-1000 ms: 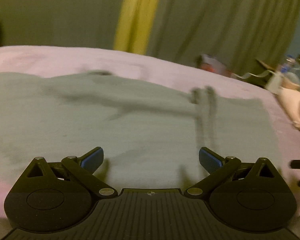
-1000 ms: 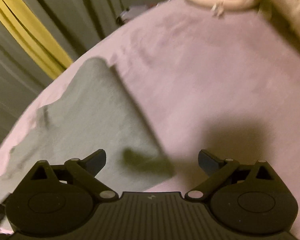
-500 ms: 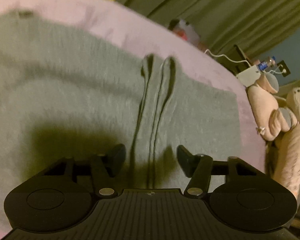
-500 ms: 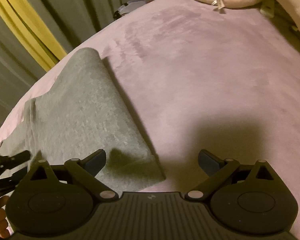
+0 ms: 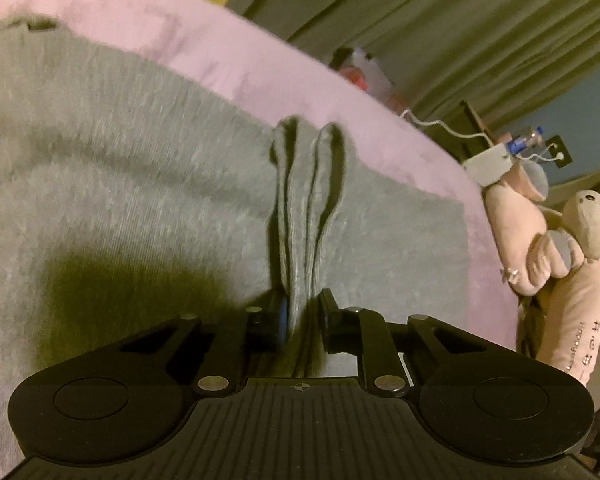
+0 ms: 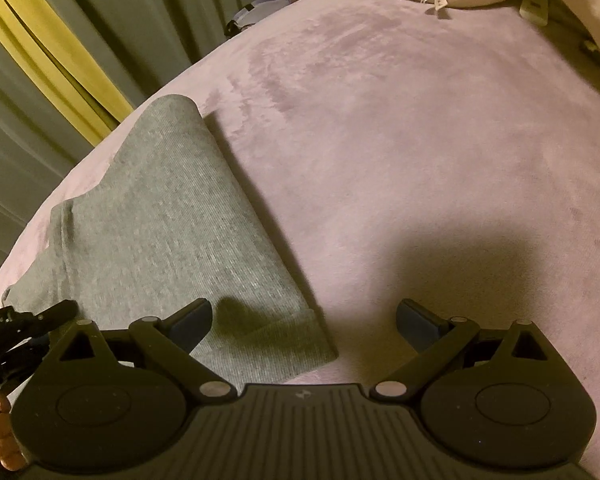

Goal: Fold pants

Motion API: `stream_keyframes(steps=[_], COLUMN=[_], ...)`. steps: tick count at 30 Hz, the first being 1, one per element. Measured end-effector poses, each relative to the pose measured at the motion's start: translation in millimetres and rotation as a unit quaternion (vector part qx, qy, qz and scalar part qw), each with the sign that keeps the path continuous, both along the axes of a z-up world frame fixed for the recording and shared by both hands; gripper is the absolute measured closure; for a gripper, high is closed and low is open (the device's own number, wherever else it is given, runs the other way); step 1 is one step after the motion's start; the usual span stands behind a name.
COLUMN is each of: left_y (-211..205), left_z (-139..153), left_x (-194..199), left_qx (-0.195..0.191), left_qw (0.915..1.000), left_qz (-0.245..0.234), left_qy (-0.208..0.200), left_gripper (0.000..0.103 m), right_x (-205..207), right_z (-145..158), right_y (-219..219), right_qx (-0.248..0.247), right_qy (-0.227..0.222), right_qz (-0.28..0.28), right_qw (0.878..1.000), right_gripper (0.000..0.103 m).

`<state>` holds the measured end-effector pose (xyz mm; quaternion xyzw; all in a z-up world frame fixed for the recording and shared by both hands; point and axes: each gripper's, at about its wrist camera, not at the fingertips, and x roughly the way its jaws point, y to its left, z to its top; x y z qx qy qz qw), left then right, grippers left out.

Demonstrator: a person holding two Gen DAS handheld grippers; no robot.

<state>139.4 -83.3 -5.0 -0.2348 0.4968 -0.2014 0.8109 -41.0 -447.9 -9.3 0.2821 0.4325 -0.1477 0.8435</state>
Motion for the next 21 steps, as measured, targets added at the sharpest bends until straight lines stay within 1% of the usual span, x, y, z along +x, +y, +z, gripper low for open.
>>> stream_keyframes(steps=[3, 6, 8, 10, 12, 13, 15, 16, 17, 18, 19, 20, 21], left_y=[1, 6, 13, 22, 37, 44, 61, 67, 71, 75, 79, 84, 89], left_z=[15, 28, 36, 41, 44, 44, 37, 35, 33, 31, 29, 26, 22], left_x=[-6, -10, -15, -18, -18, -18, -14, -14, -14, -14, -13, -13, -13], left_qx=[-0.007, -0.007, 0.002, 0.021, 0.037, 0.038, 0.037, 0.044, 0.06, 0.089, 0.106, 0.103, 0.086], left_qw=[0.9996, 0.9992, 0.9987, 0.9976, 0.9963, 0.9964, 0.9972, 0.9968, 0.9954, 0.9923, 0.99, 0.9903, 0.9926], left_qz=[-0.005, -0.008, -0.01, -0.009, 0.002, 0.008, 0.028, 0.035, 0.043, 0.054, 0.063, 0.068, 0.067], left_qy=[-0.025, -0.039, -0.05, -0.066, -0.077, -0.075, -0.058, -0.057, -0.061, -0.067, -0.068, -0.062, -0.054], left_gripper=[0.086, 0.086, 0.086, 0.087, 0.087, 0.086, 0.086, 0.09, 0.101, 0.1, 0.101, 0.099, 0.098], right_x=[1, 0, -1, -1, 0, 0, 1, 2, 3, 3, 4, 4, 5], right_z=[0, 0, 0, 0, 0, 0, 0, 0, 0, 0, 0, 0, 1], right_y=[-1, -1, -1, -1, -1, 0, 0, 0, 0, 1, 1, 2, 2], right_qx=[0.0, -0.002, -0.003, -0.003, -0.003, -0.005, -0.008, -0.009, -0.01, -0.011, -0.012, -0.013, -0.014], right_qy=[0.004, 0.005, 0.004, 0.004, 0.005, 0.006, 0.009, 0.011, 0.012, 0.014, 0.015, 0.016, 0.018], right_qz=[-0.001, 0.0, -0.001, -0.002, -0.001, 0.001, 0.003, 0.004, 0.005, 0.006, 0.007, 0.007, 0.008], right_qw=[1.0, 1.0, 1.0, 1.0, 1.0, 1.0, 1.0, 1.0, 1.0, 1.0, 1.0, 1.0, 1.0], right_gripper=[0.004, 0.004, 0.004, 0.004, 0.004, 0.004, 0.004, 0.004, 0.004, 0.004, 0.004, 0.004, 0.004])
